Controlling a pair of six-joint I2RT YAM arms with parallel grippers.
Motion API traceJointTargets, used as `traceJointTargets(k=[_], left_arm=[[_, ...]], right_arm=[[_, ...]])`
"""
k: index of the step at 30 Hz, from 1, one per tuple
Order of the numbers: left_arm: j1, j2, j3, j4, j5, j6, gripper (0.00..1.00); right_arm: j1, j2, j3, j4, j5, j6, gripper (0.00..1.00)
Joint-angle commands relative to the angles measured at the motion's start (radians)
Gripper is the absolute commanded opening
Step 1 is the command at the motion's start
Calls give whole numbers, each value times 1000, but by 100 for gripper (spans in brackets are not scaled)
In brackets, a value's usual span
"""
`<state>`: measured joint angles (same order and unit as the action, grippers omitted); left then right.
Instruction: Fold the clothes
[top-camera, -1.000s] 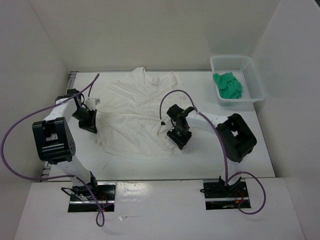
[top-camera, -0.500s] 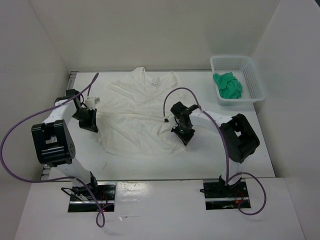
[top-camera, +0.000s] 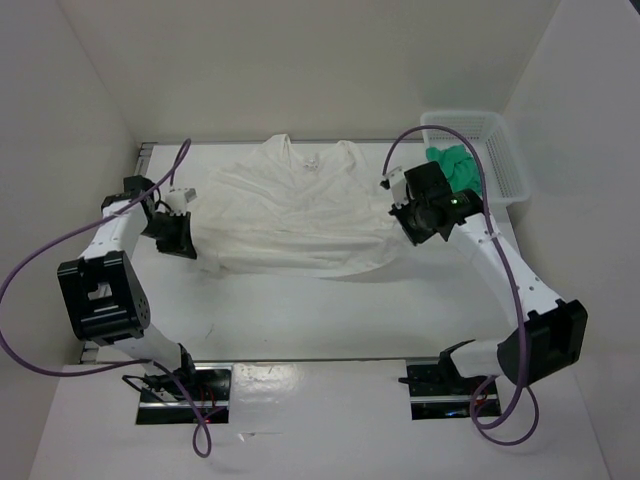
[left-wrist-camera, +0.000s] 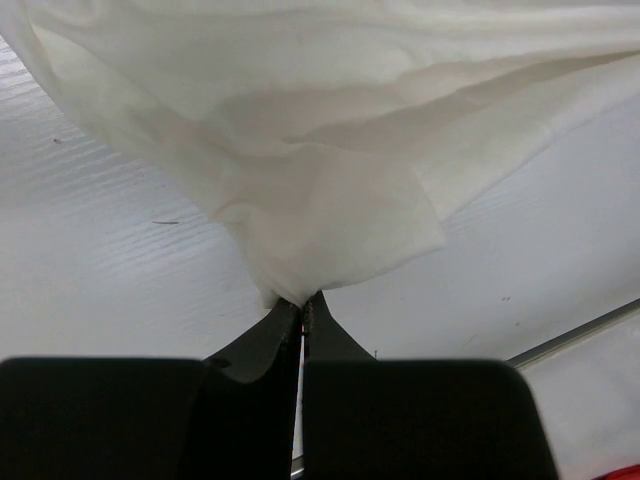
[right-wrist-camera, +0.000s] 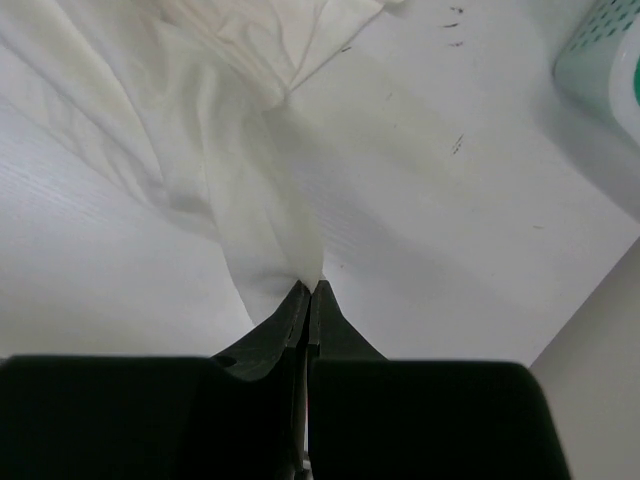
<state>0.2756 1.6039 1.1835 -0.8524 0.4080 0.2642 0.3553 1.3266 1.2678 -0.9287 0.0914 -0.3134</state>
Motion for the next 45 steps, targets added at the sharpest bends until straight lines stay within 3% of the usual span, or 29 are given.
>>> traceJointTargets(k=[1,5,9,18,26,35,40,45], left_arm=[[10,-29,-2,-20,75,50,0],[54,-29,19,-54,115,89,0],[111,-1,60,-96,106,145,0],[266,149,171,-197,195,282,0],[427,226,153,-230,207,405,0],[476,260,183,-280,193,463,0],[501,251,159,-289,166,489,0],[501,251,111,-289,155,507,0]], right_arm=[[-7,-6,-22,-56,5,-6,1],[-19,-32,-12,-65,14,-15,1],[-110,-47,25,-44,44,-65,1],[-183,101,88,94,-58,-47,1],[-269,174,100,94,-148,-56,1],[-314,134,81,94,-117,-88,1],[-335,105,81,28,-209,-113,1],[-245,115,91,-10,-232,-135,1]])
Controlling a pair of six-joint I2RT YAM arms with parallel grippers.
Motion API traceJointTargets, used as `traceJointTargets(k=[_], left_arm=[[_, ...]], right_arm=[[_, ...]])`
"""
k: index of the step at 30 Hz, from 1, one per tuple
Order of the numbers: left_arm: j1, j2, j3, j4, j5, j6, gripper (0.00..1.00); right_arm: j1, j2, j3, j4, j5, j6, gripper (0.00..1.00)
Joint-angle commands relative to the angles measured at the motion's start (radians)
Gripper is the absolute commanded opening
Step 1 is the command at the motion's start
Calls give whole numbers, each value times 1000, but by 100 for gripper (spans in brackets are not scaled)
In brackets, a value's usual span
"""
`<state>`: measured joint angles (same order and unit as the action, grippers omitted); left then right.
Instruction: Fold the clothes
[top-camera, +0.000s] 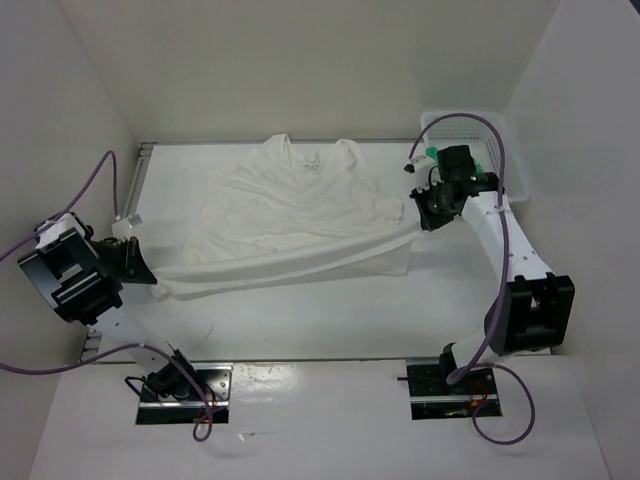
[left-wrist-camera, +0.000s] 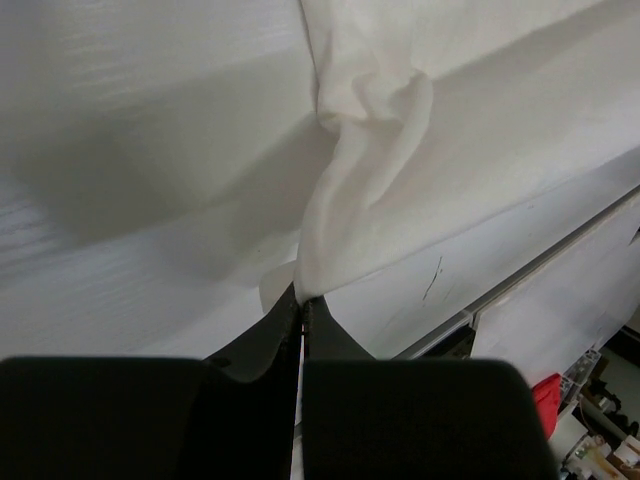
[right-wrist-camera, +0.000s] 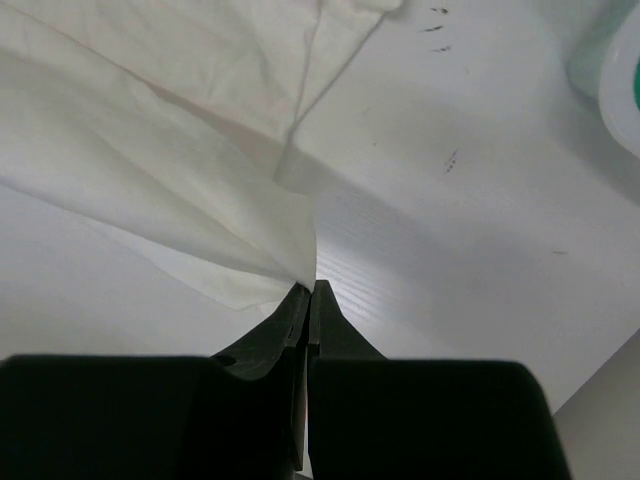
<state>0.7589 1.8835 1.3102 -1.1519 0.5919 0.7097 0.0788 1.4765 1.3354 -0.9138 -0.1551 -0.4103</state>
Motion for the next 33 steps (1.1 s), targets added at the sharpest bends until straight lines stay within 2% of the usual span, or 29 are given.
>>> traceJointTargets(k=[1,7,14,16,18,19,21,23,24,27,33], left_arm=[[17,-29,-15,11,-29,62,0],[17,-47,-37,20,-38,73,0],[-4,-83,-88,63,-78,53,0],[-15,-83,-117,75,-90,41,0],[-41,-83,-126,95,-90,40,0],[-41,-83,-126,95,-90,30,0],[-67,-83,-135,104,-90,20,0],[-78,-83,-146,113,-90,20,0],[-78,-83,-146,113,-90,11,0],[-89,-83,-157,123,-90,11,0],[-109,-73,-166,132,-81,11,0]], right_arm=[[44,-15,33,-14,14,-29,1],[157,149,212,-14,-14,22,1],[323,446,398,-14,31,67,4],[375,505,454,-14,31,76,11],[409,563,476,-23,3,76,27],[436,564,487,-23,-7,76,39],[447,545,464,10,-8,85,53],[457,495,424,68,11,106,58],[457,435,372,87,84,116,62],[457,343,272,110,173,116,64],[446,321,174,110,166,137,64]])
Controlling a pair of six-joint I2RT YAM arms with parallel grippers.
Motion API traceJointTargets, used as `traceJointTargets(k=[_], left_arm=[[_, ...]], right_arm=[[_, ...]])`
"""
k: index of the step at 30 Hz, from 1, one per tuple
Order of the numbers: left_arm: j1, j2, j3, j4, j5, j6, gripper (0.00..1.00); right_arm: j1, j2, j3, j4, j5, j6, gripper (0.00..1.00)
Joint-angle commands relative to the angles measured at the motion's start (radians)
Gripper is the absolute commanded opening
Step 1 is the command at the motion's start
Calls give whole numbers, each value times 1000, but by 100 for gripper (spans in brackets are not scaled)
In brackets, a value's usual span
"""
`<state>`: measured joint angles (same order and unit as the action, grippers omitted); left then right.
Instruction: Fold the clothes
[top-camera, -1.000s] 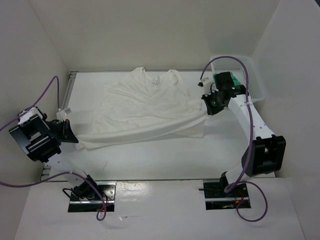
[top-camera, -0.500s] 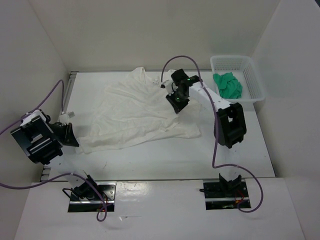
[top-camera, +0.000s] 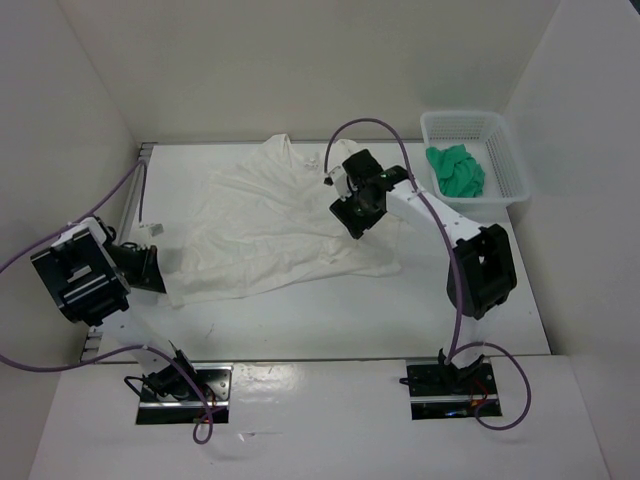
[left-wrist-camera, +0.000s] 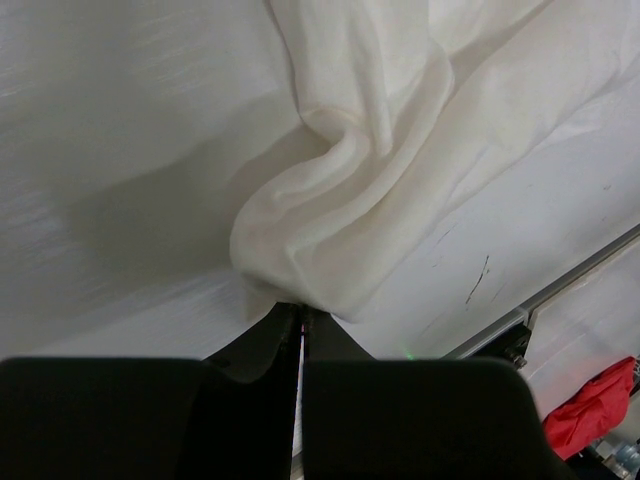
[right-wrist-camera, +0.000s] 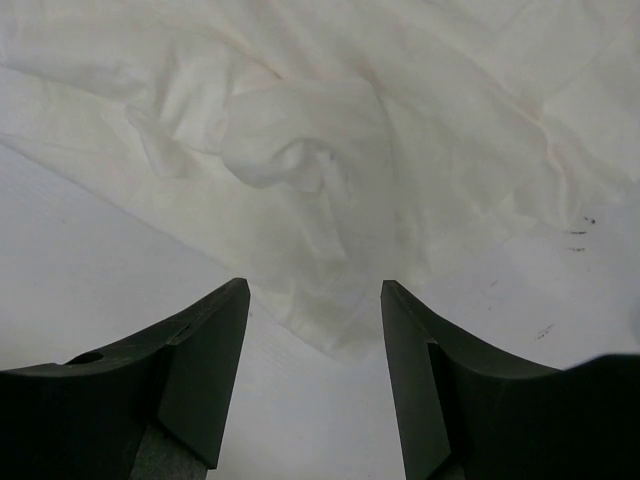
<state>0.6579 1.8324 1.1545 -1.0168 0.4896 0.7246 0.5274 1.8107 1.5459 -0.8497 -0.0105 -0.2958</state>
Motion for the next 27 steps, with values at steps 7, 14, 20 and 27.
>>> traceJointTargets(k=[7,14,20,27], left_arm=[[-7,-41,-29,-3,30,-4,0],[-7,-41,-38,-3,30,-4,0],[-7,-32,-38,-3,30,-4,0],[-7,-22,-38,6,30,-4,0]], right_arm=[[-3,15,-66,37,-121,23,54],[-3,68,-66,64,-140,32,52],[-3,133,-18,74,-141,43,61],[-3,171,37,87,-163,61,62]])
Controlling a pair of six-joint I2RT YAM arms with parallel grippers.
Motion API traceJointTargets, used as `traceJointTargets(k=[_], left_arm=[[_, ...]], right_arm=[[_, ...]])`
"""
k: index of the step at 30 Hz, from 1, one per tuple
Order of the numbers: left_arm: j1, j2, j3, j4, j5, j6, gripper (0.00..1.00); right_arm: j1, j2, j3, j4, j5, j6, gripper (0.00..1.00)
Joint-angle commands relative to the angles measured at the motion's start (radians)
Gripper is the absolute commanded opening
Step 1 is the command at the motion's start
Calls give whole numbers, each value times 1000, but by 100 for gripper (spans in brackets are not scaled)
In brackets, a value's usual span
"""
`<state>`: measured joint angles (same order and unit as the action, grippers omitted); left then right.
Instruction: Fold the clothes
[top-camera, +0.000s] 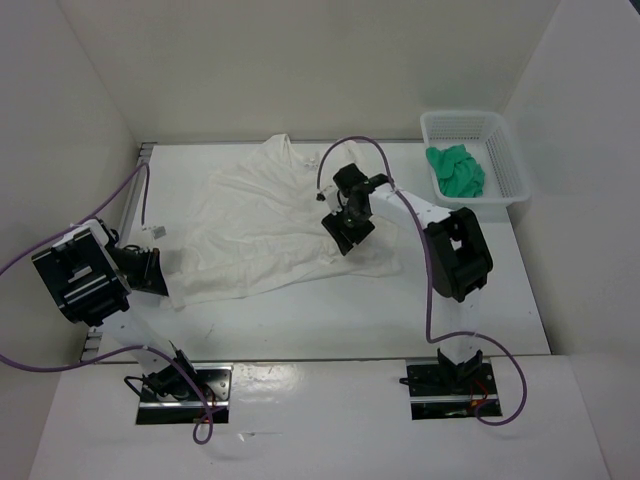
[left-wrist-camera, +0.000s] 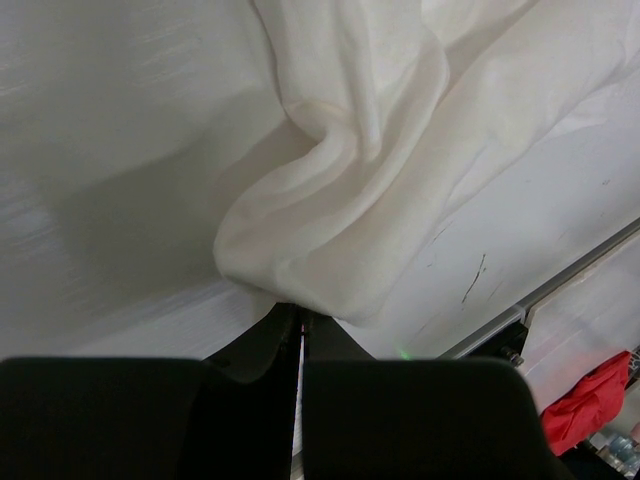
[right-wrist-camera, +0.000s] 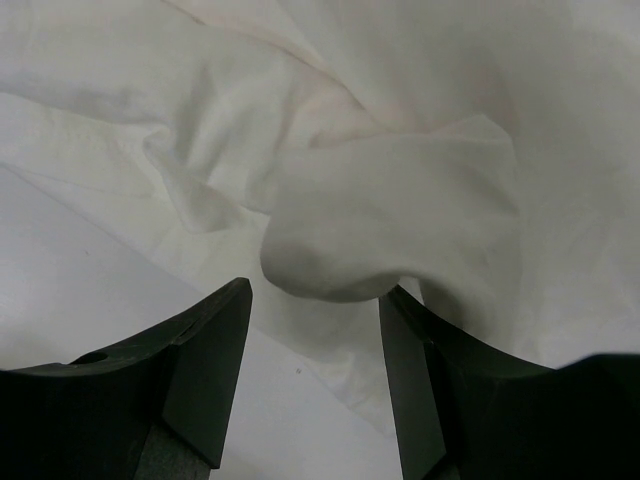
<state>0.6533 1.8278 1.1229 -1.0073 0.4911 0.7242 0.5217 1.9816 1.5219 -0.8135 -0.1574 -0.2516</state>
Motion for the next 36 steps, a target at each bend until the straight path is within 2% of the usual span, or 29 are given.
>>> traceJointTargets(k=[1,13,15,18,19,21,22,26,32,36], left_arm=[[-3,-18,-6,-4,29,-3,0],[-3,-9,-6,-4,29,-3,0],[-3,-9,-6,-4,29,-3,0],[-3,-9,-6,-4,29,-3,0],[-3,-9,-6,-4,29,-3,0],[-3,-9,-6,-4,29,-3,0],[-3,-9,-6,-4,29,-3,0],[-3,-9,-6,-4,29,6,0],[-3,-56,70,-108,67,50,0],[43,-116,271,-288,161,101,0]], right_arm=[[3,0,61,51,-4,17,62],[3,19,92,102,85,55,61],[3,29,92,102,85,55,57],[3,29,92,102,98,55,43],[3,29,92,111,108,55,35],[3,29,92,111,108,55,29],[3,29,92,111,119,55,21],[3,-13,83,120,156,46,2],[-17,-145,107,53,222,37,0],[-40,-317,153,-15,261,17,0]])
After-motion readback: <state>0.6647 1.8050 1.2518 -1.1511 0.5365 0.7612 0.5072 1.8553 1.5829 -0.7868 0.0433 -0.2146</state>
